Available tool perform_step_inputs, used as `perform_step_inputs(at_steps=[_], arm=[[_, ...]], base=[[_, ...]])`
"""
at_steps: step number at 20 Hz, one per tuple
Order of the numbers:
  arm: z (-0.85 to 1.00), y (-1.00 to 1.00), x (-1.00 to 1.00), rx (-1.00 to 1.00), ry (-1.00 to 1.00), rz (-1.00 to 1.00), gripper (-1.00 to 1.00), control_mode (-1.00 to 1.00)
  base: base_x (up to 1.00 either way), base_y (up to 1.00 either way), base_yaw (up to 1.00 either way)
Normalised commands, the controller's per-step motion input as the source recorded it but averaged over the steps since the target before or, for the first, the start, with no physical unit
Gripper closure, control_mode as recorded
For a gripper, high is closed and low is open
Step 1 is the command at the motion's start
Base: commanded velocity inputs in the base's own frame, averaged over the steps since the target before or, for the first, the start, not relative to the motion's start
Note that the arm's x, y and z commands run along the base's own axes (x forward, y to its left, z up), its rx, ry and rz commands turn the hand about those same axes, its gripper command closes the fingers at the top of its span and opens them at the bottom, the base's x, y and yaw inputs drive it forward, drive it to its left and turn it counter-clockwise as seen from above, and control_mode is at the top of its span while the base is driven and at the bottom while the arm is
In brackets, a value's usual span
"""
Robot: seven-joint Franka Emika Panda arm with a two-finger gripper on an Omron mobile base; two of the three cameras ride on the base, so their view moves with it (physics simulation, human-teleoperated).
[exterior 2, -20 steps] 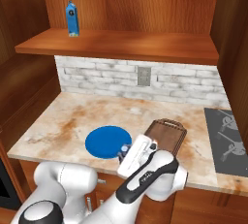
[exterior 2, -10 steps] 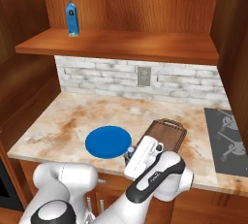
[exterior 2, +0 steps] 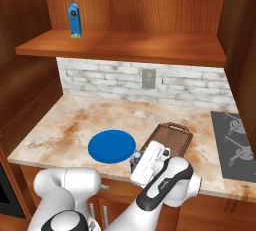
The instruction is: Pick the shrimp from the plate and place it on the cutting board. Then pick the condiment bottle from the cabinet and place it next to the cutting board.
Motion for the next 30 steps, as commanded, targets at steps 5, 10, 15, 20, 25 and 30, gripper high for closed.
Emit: perform_step_inputs(at_steps=[5,10,15,20,25,30], arm=[[-0.12,0.00,0.09,0.00,0.00,0.00,1.00,-1.00],[-0.09,0.00,0.06,0.00,0.00,0.00,1.00,-1.00],[-0.06,0.00,0.00,0.00,-0.01,0.00,1.00,-1.00],[-0.04,0.00,0.00,0.00,-0.02,0.00,1.00,-1.00],[-0.08,0.00,0.00,0.00,-0.03,0.00,1.00,-1.00],[-0.13,0.00,0.00,0.00,-0.02,0.00,1.00,-1.00]], base=[[0.00,0.00,0.00],[0.00,0.00,0.00],[0.00,0.00,0.00],[0.00,0.00,0.00],[0.00,0.00,0.00],[0.00,0.00,0.00]])
